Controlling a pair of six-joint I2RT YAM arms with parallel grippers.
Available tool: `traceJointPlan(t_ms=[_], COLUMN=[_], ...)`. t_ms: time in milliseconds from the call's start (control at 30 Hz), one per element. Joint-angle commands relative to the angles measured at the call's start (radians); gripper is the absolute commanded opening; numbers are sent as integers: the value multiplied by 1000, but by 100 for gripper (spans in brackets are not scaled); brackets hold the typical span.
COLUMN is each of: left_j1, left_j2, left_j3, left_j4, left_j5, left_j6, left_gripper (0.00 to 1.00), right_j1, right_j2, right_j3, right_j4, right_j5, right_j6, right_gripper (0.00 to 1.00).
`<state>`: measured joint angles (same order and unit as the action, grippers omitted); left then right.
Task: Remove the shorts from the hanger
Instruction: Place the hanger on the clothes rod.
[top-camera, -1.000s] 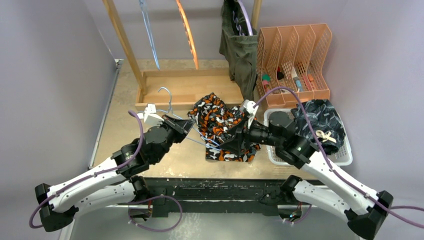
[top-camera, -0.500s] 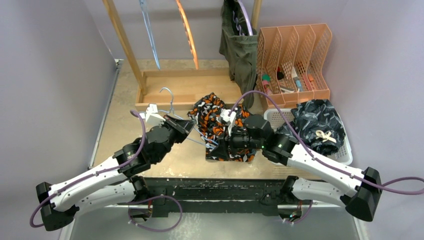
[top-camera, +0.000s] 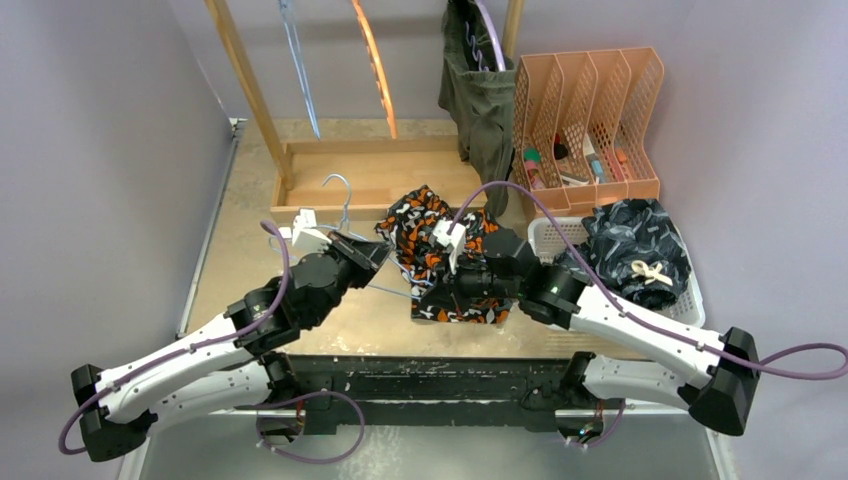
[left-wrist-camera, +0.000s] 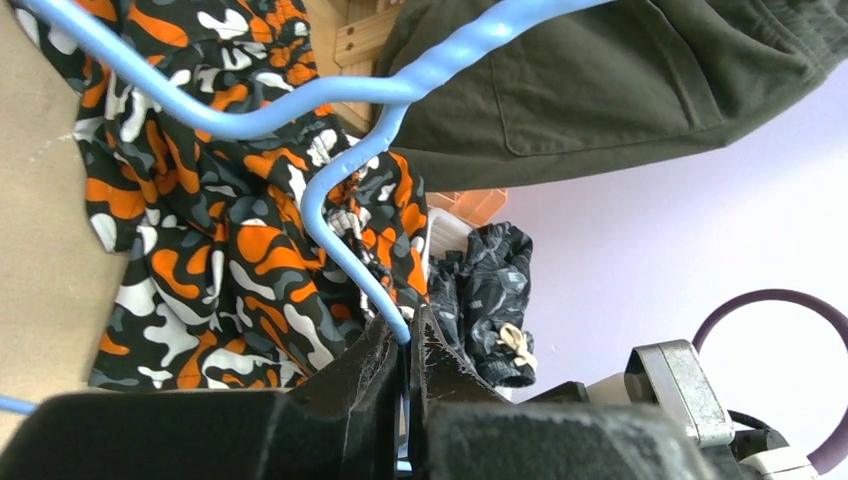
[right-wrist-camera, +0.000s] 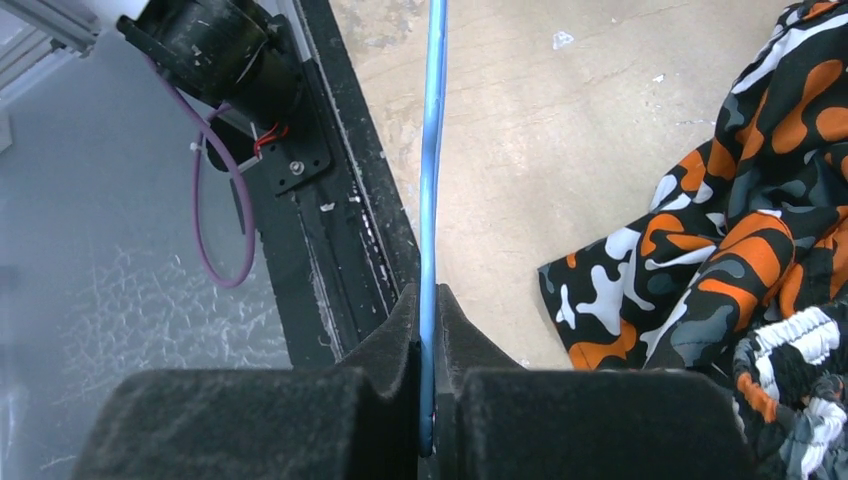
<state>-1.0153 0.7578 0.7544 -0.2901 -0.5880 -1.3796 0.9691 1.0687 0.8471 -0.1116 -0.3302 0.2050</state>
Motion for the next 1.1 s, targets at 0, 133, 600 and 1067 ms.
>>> traceJointPlan(t_ms=[0,133,600,1067], left_j1=[4,4,3,3], left_j2=[-22,4,97,192], left_j3=[30,47,130,275], left_j4=[19,49,34,-78], left_j5=[-33,12,97,134], left_j6=[14,84,175,273], left_gripper=[7,42,77,77], right_j1=[8,9,8,8], right_j2=[-86,-142,-211,-163], right_j3=[4,-39,-97,47], right_j4=[-5,21,-128,-200], right_j5=[-4,-26,172,518], right_j6=[24,97,343,444], right_gripper=[0,0,0,0])
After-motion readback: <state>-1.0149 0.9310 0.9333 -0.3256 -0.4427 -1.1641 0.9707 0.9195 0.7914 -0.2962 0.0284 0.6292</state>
